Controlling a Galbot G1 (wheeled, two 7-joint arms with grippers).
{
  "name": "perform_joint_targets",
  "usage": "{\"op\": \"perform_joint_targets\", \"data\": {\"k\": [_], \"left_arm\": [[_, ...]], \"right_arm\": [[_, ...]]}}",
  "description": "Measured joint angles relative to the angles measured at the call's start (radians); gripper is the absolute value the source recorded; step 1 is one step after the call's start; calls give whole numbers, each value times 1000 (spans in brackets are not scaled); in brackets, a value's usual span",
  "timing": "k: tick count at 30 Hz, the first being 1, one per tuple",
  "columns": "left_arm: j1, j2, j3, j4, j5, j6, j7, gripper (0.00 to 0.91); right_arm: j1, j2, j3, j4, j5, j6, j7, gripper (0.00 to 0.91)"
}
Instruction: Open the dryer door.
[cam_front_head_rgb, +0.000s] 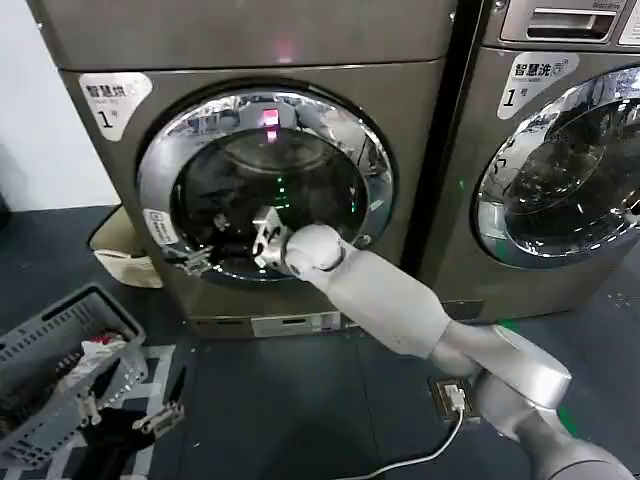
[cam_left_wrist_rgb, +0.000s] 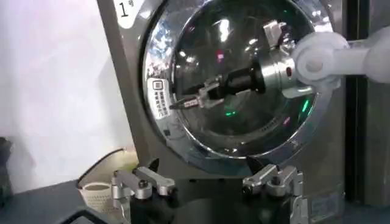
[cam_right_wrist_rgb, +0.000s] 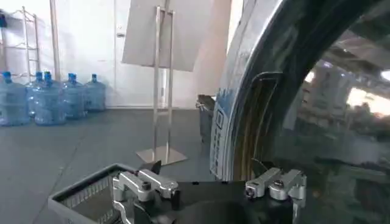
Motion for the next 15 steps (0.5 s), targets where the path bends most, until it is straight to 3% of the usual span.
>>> {"op": "perform_joint_targets", "data": {"k": [15], "left_arm": [[-8, 1, -2, 0, -7, 4, 0, 907]], "right_arm": [[13, 65, -7, -85, -2, 4, -19, 907]]}}
